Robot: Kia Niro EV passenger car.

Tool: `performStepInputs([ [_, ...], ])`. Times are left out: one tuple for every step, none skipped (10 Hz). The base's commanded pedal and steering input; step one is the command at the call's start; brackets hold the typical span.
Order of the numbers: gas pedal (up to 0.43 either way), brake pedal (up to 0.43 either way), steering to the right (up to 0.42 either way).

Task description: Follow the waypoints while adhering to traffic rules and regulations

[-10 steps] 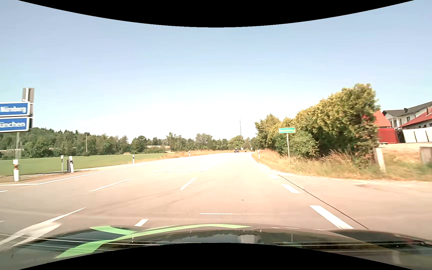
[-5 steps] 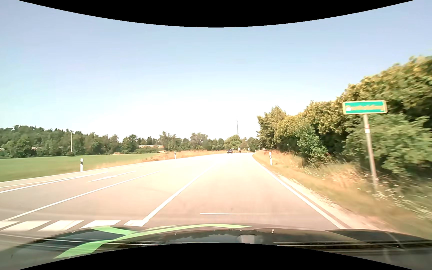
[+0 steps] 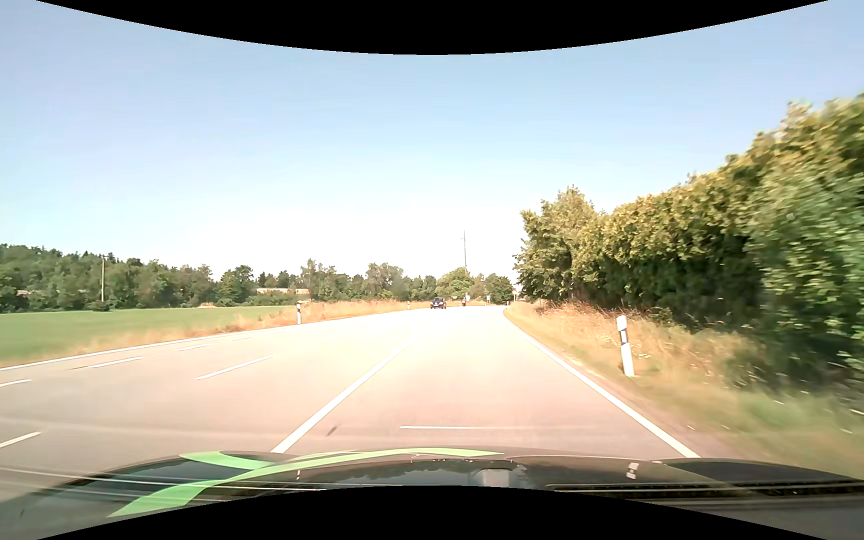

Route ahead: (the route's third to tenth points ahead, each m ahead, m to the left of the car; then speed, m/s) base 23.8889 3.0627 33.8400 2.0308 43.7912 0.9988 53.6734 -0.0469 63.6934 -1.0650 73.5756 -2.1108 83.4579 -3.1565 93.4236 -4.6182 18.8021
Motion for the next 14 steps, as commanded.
performStepInputs([
  [0.169, 0.0, 0.011],
  [0.138, 0.0, 0.011],
  [0.138, 0.0, 0.01],
  [0.138, 0.0, 0.009],
  [0.138, 0.0, 0.008],
  [0.138, 0.0, 0.007],
  [0.138, 0.0, 0.007],
  [0.138, 0.0, 0.007],
  [0.138, 0.0, 0.007],
  [0.15, 0.0, 0.007],
  [0.169, 0.0, 0.006],
  [0.189, 0.0, 0.006],
  [0.22, 0.0, 0.005],
  [0.228, 0.0, 0.005],
])
